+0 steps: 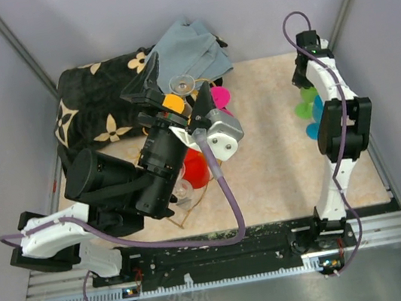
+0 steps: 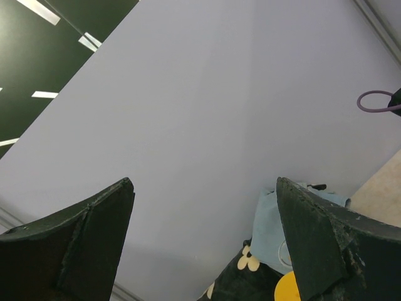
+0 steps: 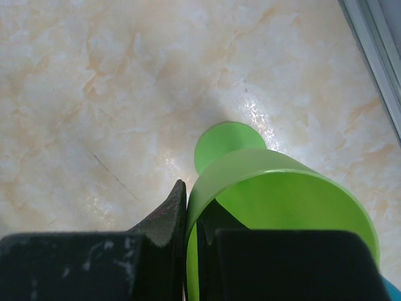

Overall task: Take the wine glass off the wine glass rack
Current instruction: Place the wine glass at the center of the board.

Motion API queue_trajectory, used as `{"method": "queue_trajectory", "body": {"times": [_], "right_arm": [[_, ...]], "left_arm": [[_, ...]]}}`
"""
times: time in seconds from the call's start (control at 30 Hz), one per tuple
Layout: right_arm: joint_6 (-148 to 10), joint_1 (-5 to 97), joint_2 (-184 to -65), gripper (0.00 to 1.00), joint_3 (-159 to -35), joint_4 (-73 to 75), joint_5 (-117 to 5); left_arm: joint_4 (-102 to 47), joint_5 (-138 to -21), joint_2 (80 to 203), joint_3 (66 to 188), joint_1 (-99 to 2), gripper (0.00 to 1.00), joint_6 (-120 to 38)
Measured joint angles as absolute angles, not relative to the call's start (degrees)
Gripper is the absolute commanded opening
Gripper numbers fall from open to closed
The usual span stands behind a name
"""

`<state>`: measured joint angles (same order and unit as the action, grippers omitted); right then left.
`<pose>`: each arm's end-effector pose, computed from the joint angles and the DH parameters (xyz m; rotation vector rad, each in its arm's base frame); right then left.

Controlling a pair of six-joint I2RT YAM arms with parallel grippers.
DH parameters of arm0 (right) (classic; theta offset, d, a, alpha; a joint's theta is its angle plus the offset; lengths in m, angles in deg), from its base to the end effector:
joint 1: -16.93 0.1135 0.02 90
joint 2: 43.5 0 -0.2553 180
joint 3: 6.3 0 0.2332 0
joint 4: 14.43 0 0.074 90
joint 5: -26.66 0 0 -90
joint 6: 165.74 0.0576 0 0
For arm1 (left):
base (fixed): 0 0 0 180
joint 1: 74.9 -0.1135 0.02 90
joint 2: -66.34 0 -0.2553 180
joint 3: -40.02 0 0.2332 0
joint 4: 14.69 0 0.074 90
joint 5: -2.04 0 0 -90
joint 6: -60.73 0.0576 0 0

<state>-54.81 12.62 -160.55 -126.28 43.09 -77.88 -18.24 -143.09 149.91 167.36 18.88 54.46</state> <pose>0.4418 -0.0478 0.2470 0.6426 2.4064 -0.1993 0.0312 -0.2440 0.5976 0.7754 0.9115 0.2633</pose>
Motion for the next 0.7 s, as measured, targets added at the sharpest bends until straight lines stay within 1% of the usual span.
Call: {"method": "queue_trajectory", "body": {"times": [0.07, 0.1, 0.17, 0.2, 0.27, 0.3, 0.37, 0.47, 0.57, 0.63, 0.7], "right_arm": [[-54.66, 12.22, -159.7, 0.1, -125.08, 42.39, -77.84], [-54.66, 12.07, -159.35, 0.18, -124.64, 42.3, -77.84], [-54.76, 11.87, -159.07, 0.37, -124.23, 42.22, -77.64], [-54.9, 11.87, -159.02, 0.44, -124.23, 42.06, -77.36], [-54.96, 11.87, -158.98, 0.54, -124.23, 42.0, -76.66], [-55.05, 11.87, -158.96, 0.58, -124.23, 42.0, -76.24], [-55.18, 11.87, -158.81, 0.61, -124.29, 42.04, -75.48], [-55.49, 11.87, -158.41, 0.63, -125.08, 42.39, -74.58], [-55.84, 11.87, -158.32, 0.64, -128.18, 43.4, -74.12], [-56.16, 11.87, -158.22, 0.69, -131.31, 44.25, -73.97], [-56.29, 11.87, -157.95, 0.71, -135.14, 45.28, -73.88]], "left_arm": [[-18.33, -143.09, 149.94, 167.36, 18.88, 0.99, 54.3], [-18.39, -143.09, 149.94, 167.36, 18.88, 0.99, 54.26], [-18.46, -143.09, 150.02, 167.39, 18.88, 0.99, 54.11], [-18.46, -143.09, 150.15, 167.39, 18.88, 0.99, 54.06], [-18.53, -143.09, 150.44, 167.39, 18.88, 0.99, 54.0], [-18.61, -143.09, 150.59, 167.39, 18.88, 0.99, 53.95], [-18.9, -143.09, 150.92, 167.39, 18.88, 0.99, 53.85], [-19.23, -143.09, 151.31, 167.39, 18.88, 0.99, 53.65], [-19.14, -143.11, 151.44, 167.39, 18.88, 0.99, 53.69], [-18.53, -143.11, 151.49, 167.39, 18.88, 0.99, 54.06], [-17.39, -143.14, 151.49, 167.39, 18.88, 0.99, 54.79]]}}
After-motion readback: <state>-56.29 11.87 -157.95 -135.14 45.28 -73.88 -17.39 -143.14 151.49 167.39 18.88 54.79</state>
